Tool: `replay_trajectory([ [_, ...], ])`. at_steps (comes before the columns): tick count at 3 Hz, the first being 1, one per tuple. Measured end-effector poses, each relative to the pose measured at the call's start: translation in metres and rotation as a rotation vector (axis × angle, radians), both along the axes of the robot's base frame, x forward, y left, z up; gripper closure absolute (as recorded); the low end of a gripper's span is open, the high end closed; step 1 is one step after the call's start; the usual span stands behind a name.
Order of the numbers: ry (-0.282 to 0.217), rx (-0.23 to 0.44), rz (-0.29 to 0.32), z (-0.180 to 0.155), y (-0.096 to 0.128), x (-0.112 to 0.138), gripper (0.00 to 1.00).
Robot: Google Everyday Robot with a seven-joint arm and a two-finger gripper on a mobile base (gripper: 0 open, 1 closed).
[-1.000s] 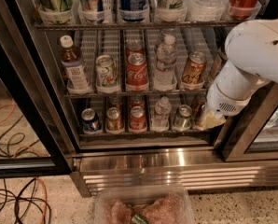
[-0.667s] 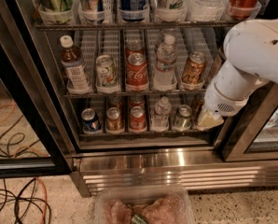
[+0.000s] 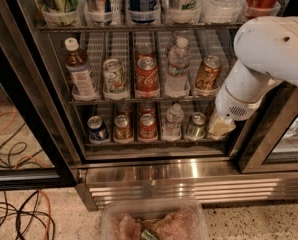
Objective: Pick orange can from middle shelf of fridge
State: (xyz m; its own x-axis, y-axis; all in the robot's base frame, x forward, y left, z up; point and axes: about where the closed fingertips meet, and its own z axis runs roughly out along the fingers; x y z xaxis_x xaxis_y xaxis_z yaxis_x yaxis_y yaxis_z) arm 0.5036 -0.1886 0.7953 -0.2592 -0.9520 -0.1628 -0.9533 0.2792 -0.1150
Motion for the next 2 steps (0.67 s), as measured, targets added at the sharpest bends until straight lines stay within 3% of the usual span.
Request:
replay_trajectory([
  [2, 0.031, 0.034, 0.029, 0.013, 0.01, 0.027, 1.0],
])
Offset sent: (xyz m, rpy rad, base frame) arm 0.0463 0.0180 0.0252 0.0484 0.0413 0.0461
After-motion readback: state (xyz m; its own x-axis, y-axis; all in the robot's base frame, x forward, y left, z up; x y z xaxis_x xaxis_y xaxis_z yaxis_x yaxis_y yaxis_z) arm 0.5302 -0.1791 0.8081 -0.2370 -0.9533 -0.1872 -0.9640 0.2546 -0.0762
